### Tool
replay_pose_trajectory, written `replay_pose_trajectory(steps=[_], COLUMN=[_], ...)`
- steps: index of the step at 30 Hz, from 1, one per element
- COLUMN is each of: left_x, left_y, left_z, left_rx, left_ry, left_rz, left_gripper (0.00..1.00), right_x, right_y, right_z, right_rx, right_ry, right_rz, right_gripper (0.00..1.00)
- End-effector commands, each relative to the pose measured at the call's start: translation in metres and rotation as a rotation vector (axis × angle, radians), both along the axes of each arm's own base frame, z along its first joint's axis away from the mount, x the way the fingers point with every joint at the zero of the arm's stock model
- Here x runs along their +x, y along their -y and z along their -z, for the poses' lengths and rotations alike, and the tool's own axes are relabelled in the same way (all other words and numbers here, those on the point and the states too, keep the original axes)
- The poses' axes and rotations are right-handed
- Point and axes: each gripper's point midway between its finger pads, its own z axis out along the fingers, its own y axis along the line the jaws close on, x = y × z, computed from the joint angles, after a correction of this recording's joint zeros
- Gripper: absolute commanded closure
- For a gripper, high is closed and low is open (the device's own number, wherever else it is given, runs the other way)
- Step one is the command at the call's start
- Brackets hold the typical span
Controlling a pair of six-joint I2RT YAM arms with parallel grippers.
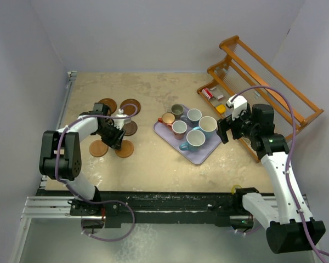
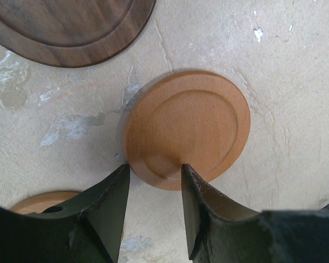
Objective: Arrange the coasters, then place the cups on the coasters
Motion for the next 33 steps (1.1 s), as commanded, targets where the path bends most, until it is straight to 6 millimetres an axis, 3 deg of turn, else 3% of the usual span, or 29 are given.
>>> replay_pose_trajectory(steps=[1,8,12,20,22,28,33], left_x=[0.003,0.004,0.016,0.034,0.036,0.035,0.034], left_y=[0.009,0.007,-0.002,-0.008,-0.009,-0.011,-0.010], left_z=[-0.008,-0.011,-0.022,-0.071,-0.082,-0.120,-0.146], left_rx=[-0.061,-0.047,0.004,0.036,0.038,0.034,0.017], left_ry=[0.002,0.015,0.081,0.281,0.319,0.455,0.538], left_rz=[0.037,0.042,0.022,0.003,-0.010,-0.043,-0.059], left_gripper=[0.61,0.62,0.59,0.47,0.41,0.31,0.29], right_x=[0.000,0.000,0.000,0.001,0.007,0.016,0.022], right_y=[-0.005,-0.005,-0.006,-0.009,-0.008,-0.002,-0.010], right_z=[-0.006,-0.006,-0.005,-0.007,-0.018,-0.009,-0.002], right_rx=[0.011,0.010,0.015,0.030,0.022,-0.035,-0.114], right_ry=[0.016,0.018,0.016,-0.005,0.005,-0.079,-0.114], right_rz=[-0.030,-0.030,-0.038,-0.040,-0.027,-0.002,-0.024], right_gripper=[0.00,0.00,0.00,0.00,0.00,0.00,0.00])
